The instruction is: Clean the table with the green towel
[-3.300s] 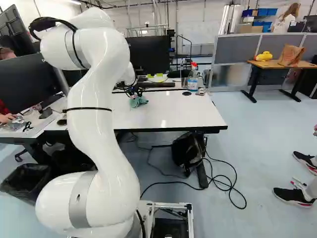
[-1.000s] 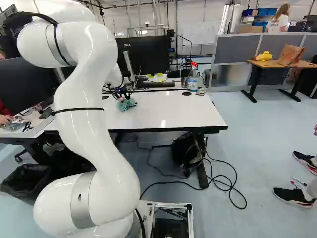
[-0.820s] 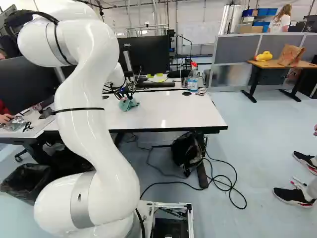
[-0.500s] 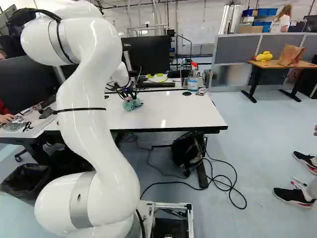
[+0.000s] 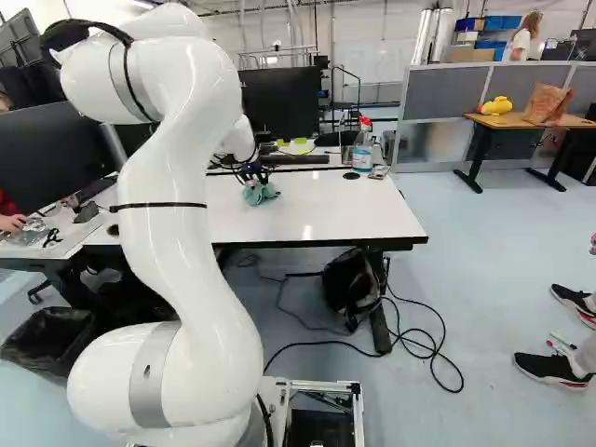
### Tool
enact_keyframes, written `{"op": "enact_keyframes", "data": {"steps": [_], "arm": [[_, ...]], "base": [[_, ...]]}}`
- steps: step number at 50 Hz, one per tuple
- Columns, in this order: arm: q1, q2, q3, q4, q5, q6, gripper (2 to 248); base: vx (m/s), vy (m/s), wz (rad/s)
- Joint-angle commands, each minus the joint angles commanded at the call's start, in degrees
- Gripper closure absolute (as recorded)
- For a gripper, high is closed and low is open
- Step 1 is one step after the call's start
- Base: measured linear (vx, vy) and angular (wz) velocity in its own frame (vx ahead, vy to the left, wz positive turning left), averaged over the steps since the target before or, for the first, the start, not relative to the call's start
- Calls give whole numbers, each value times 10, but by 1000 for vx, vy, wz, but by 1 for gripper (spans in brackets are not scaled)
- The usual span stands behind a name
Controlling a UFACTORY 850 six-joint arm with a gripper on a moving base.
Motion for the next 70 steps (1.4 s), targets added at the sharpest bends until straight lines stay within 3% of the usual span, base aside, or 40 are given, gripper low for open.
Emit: {"op": "enact_keyframes", "data": {"steps": [23,48,70], "arm": [[3,16,9,0,0,0,197],[30,92,79,0,0,0,197],[38,145,147,0,0,0,197]], "base": [[0,0,0],[0,0,0],[0,0,0]]}}
